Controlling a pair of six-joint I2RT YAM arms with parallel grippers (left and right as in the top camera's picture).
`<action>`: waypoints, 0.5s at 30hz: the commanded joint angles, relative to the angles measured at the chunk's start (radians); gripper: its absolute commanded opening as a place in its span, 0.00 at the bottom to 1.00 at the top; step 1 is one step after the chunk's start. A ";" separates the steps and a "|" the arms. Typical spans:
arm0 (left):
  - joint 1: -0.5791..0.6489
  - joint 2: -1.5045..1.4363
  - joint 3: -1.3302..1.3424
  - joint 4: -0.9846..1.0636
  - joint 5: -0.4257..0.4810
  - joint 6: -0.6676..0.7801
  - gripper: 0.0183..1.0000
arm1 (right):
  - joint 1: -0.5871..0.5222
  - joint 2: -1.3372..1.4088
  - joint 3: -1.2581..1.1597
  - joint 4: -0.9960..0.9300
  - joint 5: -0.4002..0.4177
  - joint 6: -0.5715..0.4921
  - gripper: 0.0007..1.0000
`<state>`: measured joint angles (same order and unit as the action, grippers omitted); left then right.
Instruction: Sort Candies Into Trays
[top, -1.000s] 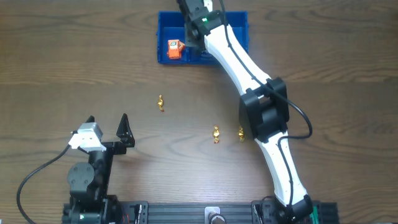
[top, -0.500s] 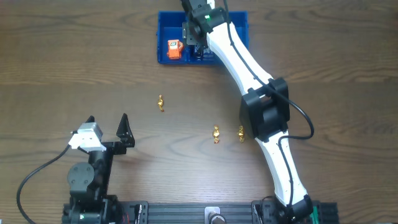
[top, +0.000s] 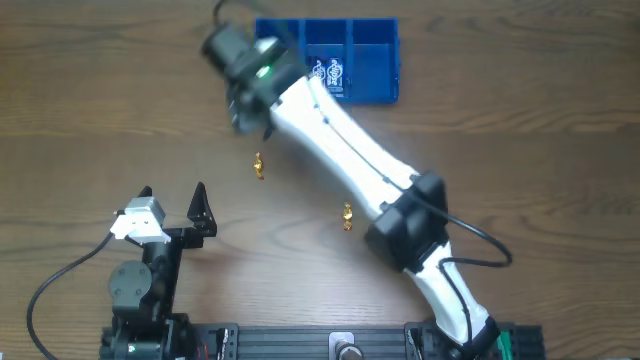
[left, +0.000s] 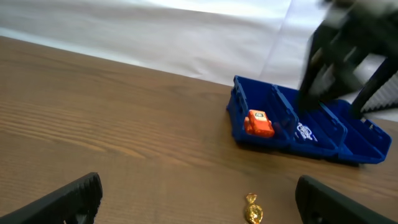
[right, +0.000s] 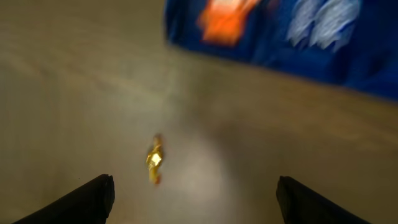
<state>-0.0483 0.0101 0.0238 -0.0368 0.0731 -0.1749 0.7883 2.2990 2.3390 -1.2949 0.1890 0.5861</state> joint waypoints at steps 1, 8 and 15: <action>0.004 -0.006 -0.019 -0.034 0.016 0.014 1.00 | 0.037 0.020 -0.203 0.159 -0.057 0.082 0.84; 0.004 -0.006 -0.019 -0.034 0.016 0.014 1.00 | 0.055 0.056 -0.341 0.286 -0.071 0.177 0.81; 0.004 -0.006 -0.019 -0.034 0.016 0.014 1.00 | 0.075 0.109 -0.341 0.332 -0.087 0.211 0.80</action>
<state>-0.0483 0.0101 0.0238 -0.0368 0.0734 -0.1749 0.8501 2.3871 2.0037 -0.9714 0.1032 0.7574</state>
